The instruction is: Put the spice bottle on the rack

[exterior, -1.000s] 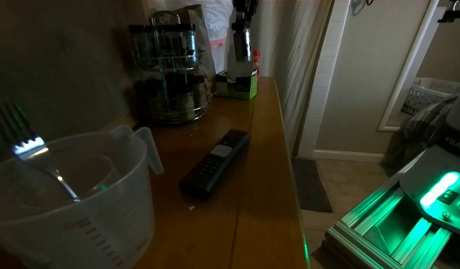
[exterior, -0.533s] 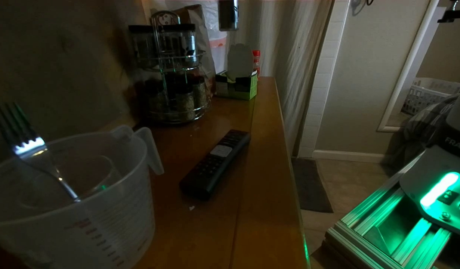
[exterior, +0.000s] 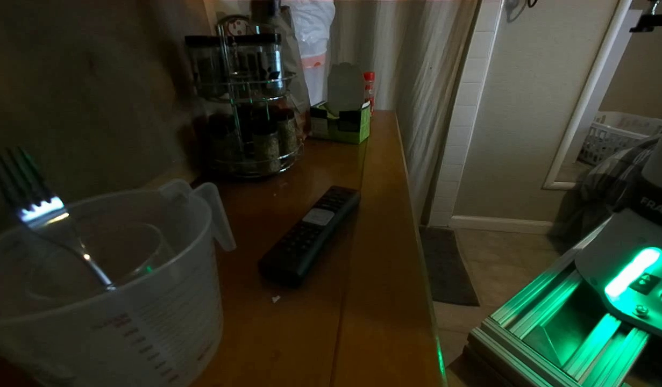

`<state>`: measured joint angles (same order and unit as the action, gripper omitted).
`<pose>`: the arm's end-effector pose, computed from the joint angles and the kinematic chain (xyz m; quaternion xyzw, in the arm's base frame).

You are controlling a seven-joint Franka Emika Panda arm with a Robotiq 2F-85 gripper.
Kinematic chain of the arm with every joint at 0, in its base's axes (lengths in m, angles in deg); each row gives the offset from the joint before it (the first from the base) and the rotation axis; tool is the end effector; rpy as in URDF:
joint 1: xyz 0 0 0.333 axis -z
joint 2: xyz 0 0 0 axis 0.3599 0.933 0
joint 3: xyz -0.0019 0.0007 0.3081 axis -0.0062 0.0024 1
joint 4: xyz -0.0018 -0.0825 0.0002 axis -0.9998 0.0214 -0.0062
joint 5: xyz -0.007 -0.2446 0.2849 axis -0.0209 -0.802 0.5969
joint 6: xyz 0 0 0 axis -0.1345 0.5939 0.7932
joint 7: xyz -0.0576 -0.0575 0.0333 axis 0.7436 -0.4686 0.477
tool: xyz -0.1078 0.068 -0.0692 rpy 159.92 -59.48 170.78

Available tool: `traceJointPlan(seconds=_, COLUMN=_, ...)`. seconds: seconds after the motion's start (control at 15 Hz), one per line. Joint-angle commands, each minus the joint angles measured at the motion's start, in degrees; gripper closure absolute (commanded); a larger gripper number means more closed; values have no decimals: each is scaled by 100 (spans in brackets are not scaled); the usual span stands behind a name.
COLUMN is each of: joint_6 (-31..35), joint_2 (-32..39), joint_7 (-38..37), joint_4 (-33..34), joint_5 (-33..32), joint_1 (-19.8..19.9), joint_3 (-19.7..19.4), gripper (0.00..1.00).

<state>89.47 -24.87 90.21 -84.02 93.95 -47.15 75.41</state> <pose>0.3874 0.2453 0.4948 -0.8350 -0.4941 -0.2363 0.0537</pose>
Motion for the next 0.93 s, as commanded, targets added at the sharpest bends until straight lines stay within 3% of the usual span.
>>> traceJointPlan(seconds=0.0, joint_6=-183, joint_2=171, joint_7=664, joint_4=392, joint_5=694, joint_1=-410, joint_3=-223, gripper=75)
traceJointPlan(seconds=0.2, joint_6=-297, joint_2=420, joint_7=1153, joint_4=645, joint_5=1065, joint_1=-535, joint_3=-190, gripper=75)
traceJointPlan(seconds=0.4, joint_6=-403, joint_2=698, joint_7=1171, joint_4=778, joint_5=742, joint_1=-292, joint_3=39, gripper=75)
traceJointPlan(seconds=0.47, joint_6=-291, joint_2=416, joint_7=1043, joint_4=543, joint_5=868, joint_1=-272, joint_3=92, gripper=50)
traceJointPlan(seconds=0.67, joint_6=-297, joint_2=636, joint_7=1134, joint_4=612, joint_5=866, joint_1=-209, joint_3=146, gripper=50)
traceJointPlan(seconds=0.73, joint_6=-297, joint_2=660, joint_7=1142, joint_4=622, joint_5=866, joint_1=-201, joint_3=149, gripper=75)
traceJointPlan(seconds=0.87, joint_6=-14, joint_2=751, joint_7=1175, joint_4=560, joint_5=772, joint_1=-180, joint_3=272, gripper=75)
